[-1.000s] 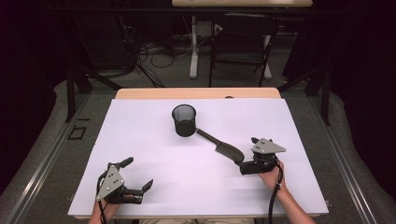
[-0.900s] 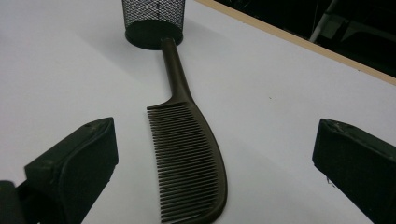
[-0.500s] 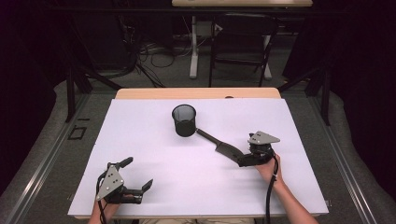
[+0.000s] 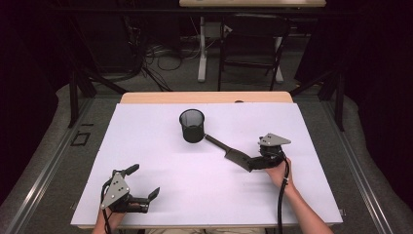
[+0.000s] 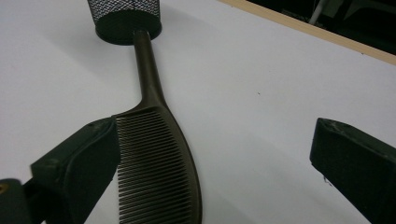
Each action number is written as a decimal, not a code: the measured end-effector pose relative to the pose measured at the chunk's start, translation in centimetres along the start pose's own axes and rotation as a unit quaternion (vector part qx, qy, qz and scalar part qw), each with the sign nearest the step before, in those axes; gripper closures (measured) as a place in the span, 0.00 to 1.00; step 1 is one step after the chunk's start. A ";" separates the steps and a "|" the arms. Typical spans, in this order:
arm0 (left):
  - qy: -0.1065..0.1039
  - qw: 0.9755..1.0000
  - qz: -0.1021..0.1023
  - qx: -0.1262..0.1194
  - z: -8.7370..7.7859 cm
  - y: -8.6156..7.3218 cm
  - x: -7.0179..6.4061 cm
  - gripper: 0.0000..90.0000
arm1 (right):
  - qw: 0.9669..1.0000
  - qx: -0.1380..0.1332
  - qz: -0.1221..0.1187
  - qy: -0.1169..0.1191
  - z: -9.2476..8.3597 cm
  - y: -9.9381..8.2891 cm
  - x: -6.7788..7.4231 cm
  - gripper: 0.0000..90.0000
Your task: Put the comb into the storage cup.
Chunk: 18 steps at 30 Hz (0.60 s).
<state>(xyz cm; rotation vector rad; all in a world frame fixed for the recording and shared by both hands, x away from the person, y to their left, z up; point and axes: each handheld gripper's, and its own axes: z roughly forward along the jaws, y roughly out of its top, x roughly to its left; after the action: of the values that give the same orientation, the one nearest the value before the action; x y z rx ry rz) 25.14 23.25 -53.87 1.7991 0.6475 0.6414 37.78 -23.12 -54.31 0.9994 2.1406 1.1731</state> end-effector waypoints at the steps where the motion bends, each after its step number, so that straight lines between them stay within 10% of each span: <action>1: -0.001 1.000 0.000 0.001 0.0 0.0 0.0 0.00 | 1.000 0.006 0.004 0.000 0.1 0.0 -0.1 0.09; 8: 0.000 1.000 0.000 0.005 0.1 0.0 0.0 0.00 | 1.000 0.025 0.004 -0.015 0.4 -0.2 -0.3 0.29; 18: 0.003 1.000 0.000 0.004 -0.1 0.0 0.1 0.00 | 0.998 0.063 0.001 -0.010 0.5 -0.5 -0.3 0.92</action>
<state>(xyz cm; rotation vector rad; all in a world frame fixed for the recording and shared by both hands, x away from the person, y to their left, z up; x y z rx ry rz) 25.13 23.32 -53.81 1.8045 0.6548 0.6446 38.13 -23.30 -54.92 1.0635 2.2194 1.0356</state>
